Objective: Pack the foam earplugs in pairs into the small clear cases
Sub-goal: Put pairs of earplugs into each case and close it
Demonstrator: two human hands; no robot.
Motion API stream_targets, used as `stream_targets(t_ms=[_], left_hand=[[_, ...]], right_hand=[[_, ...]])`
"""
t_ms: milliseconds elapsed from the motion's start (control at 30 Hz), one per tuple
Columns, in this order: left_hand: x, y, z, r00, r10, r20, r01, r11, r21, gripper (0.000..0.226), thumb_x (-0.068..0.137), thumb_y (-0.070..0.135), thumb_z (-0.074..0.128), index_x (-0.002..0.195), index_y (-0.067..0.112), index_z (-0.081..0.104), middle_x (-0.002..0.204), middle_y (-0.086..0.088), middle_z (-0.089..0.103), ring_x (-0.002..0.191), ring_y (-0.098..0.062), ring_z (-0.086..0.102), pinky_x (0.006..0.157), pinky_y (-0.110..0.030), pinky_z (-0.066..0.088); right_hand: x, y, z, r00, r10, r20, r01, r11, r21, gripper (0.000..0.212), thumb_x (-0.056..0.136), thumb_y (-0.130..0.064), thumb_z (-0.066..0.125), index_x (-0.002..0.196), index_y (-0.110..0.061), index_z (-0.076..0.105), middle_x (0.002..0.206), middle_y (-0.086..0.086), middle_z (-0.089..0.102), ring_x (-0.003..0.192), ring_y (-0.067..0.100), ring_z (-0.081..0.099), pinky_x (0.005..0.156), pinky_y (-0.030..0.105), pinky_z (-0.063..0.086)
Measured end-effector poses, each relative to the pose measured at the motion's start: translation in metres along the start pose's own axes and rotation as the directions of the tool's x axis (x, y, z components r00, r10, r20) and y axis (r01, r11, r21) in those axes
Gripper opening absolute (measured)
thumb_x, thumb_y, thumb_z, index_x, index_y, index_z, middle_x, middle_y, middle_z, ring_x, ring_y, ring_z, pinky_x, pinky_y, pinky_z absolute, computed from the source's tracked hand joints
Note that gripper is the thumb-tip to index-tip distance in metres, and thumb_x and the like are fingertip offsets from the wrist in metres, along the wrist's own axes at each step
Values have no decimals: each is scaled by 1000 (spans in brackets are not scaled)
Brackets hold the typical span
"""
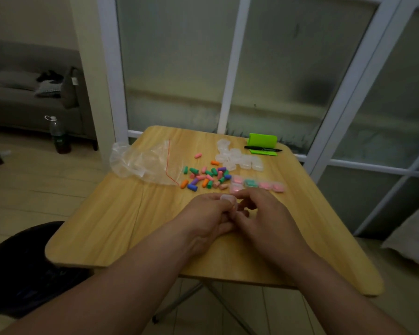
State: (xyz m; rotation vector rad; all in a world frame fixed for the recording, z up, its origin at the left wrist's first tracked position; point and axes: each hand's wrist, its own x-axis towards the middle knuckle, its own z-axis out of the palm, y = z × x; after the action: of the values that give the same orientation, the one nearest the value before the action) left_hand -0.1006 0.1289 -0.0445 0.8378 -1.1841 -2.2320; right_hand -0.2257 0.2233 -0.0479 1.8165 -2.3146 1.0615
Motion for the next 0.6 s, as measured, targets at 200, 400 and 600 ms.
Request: stream_targets(t_ms=[200, 400, 600], left_hand=[[6, -1, 18, 999, 1, 52, -3, 1000, 28, 20, 106, 9, 54, 119, 3, 68, 100, -14, 75, 85, -19, 73, 94, -43, 62], [15, 18, 16, 970, 148, -194, -151, 988, -2, 15, 106, 15, 50, 97, 8, 60, 86, -16, 67, 63, -17, 60, 51, -23, 49], [14, 34, 3, 949, 142, -282, -161, 986, -46, 15, 103, 8, 45, 99, 8, 60, 87, -13, 48, 61, -13, 41, 50, -20, 32]], right_hand=[[7, 22, -14, 996, 57, 62, -62, 995, 78, 30, 95, -37, 74, 123, -35, 64, 103, -15, 64, 96, -1, 60, 78, 21, 52], [21, 54, -26, 961, 276, -7, -274, 957, 92, 28, 95, -36, 76, 119, -31, 63, 97, -8, 66, 89, 7, 62, 78, 31, 54], [34, 68, -14, 956, 294, 13, -294, 956, -14, 34, 94, -43, 76, 125, -33, 66, 97, -10, 66, 87, 5, 62, 74, 29, 51]])
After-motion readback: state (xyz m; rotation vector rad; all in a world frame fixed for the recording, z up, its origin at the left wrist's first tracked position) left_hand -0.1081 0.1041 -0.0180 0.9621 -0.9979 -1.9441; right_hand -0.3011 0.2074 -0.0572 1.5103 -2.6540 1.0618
